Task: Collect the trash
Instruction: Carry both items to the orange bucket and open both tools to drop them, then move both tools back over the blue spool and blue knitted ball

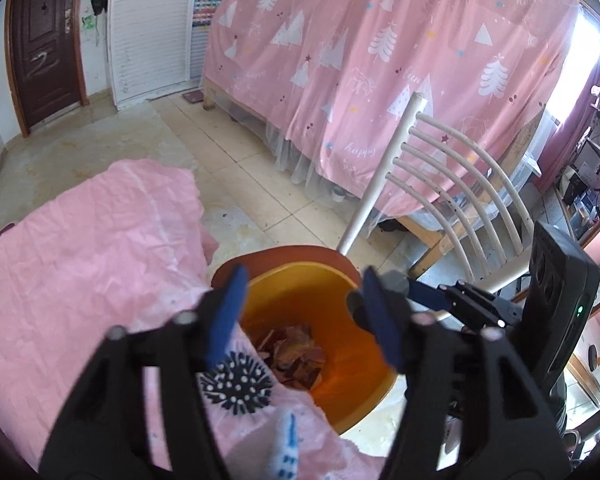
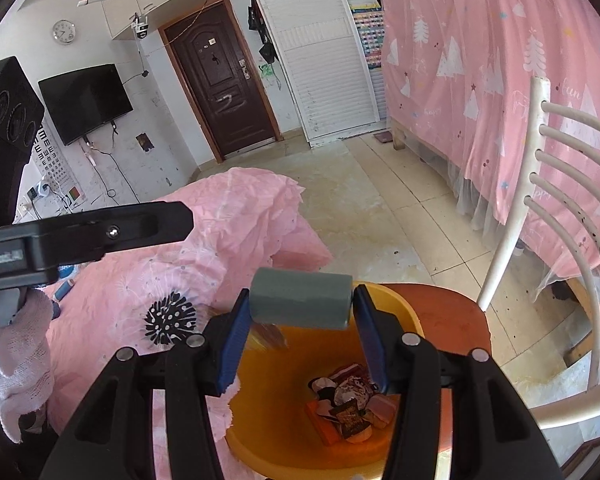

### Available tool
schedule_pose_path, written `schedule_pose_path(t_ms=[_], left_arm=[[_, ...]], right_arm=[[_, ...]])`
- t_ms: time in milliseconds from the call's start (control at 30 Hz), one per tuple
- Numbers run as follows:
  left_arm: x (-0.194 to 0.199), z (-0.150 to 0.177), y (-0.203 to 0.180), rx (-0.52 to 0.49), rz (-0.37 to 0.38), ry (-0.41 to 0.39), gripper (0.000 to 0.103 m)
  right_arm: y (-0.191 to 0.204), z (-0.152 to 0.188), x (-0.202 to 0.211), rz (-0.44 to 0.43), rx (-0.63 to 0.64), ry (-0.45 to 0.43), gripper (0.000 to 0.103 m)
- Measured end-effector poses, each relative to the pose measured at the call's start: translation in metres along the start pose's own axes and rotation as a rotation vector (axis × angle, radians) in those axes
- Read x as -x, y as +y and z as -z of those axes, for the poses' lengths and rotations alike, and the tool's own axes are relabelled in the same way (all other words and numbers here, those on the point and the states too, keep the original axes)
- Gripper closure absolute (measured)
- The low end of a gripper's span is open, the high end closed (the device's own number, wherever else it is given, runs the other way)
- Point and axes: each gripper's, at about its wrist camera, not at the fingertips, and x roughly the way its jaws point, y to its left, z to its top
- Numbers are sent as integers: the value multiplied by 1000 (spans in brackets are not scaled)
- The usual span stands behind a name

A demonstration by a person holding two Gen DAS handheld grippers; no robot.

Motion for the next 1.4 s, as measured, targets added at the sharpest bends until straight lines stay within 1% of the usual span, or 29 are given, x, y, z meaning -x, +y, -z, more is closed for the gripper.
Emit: schedule_pose_path(t_ms=[133, 300, 500, 733, 1033, 1200, 1400], left_arm=[[4, 0, 0, -2, -8, -5, 41], [17, 1, 6, 8, -18, -30, 41], [48, 5, 23, 26, -45, -83, 41], [84, 16, 54, 62, -89, -131, 41], [124, 34, 98, 124, -158, -169, 40], [144, 51, 129, 156, -222, -173, 38], [163, 73, 169, 202, -287, -161, 38]], right_arm=[[0, 0, -1, 3, -4, 0, 51], [9, -3, -5, 1, 19, 9, 50], [34, -12, -5, -11, 56, 2, 49], [83, -22, -14, -51, 131, 7, 49], [152, -27, -32, -111, 223, 40, 49], [192, -24, -43, -157, 270, 67, 49], [232, -19, -55, -206, 325, 97, 49]])
